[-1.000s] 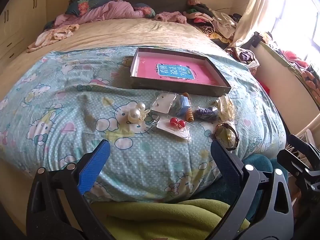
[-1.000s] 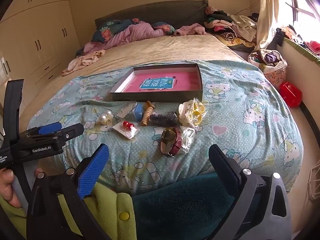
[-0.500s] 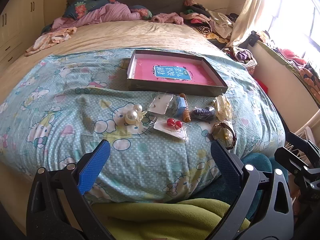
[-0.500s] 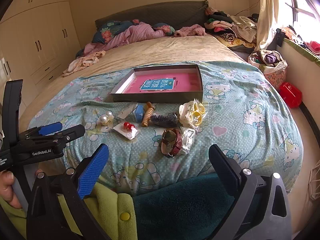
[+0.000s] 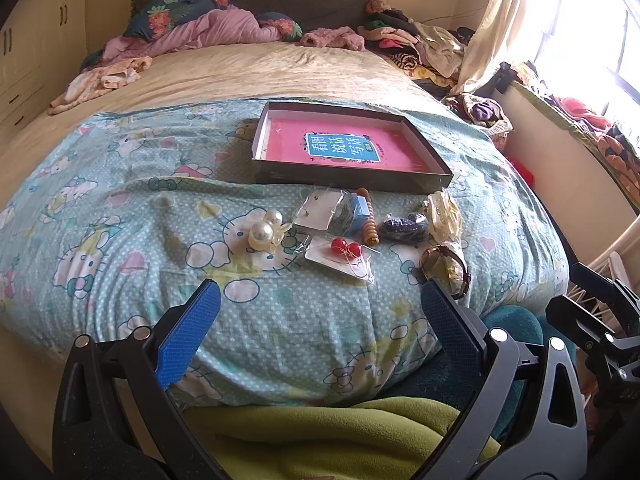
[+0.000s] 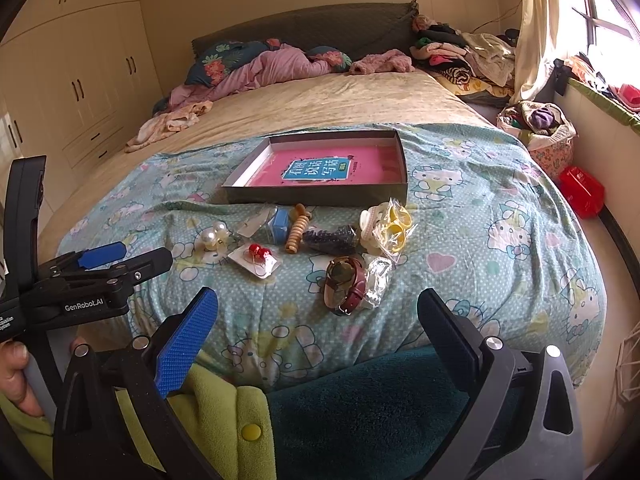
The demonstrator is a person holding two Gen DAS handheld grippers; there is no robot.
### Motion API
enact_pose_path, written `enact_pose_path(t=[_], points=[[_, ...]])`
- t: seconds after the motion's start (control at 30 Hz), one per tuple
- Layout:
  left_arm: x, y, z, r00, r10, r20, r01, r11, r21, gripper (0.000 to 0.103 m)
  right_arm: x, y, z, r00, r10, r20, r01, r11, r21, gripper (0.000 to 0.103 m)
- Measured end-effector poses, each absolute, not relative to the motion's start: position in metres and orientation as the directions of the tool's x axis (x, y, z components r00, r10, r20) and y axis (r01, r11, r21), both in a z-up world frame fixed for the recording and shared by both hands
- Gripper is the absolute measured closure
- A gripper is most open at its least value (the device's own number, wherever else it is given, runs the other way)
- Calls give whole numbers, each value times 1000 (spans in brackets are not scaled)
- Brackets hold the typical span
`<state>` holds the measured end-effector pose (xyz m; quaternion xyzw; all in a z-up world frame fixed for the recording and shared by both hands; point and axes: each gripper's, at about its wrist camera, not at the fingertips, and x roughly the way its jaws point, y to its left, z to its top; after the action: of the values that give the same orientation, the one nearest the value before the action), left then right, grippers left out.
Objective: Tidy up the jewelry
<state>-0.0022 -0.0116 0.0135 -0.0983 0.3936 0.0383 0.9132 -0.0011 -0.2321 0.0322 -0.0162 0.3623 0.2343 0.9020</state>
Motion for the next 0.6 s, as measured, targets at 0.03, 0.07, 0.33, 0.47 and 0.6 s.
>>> enact_pose_path(t=[0.03,0.07,0.33,0.47,0.6], points=[[-2,-11,14,688,-9,-726,-146,978,-150,9,-1,-232,32,627,411,-662,-435,890,140,4],[-2,-11,14,687,-8,-726,-147,978,-150,9,-1,-232,32,627,411,-662,-435,889,140,4],[-2,-12,14,688,-8,-726,-146,978,-149,9,-1,-231,32,628,411,-662,-434,890,140,4],[-2,-13,14,688,-7,-725,-148,978,-149,9,-2,-232,33,629,412,-660,-435,889,141,4],[-2,-12,15,689,-7,-725,-147,978,-150,9,-1,-231,31,628,411,-661,-437,889,138,4]])
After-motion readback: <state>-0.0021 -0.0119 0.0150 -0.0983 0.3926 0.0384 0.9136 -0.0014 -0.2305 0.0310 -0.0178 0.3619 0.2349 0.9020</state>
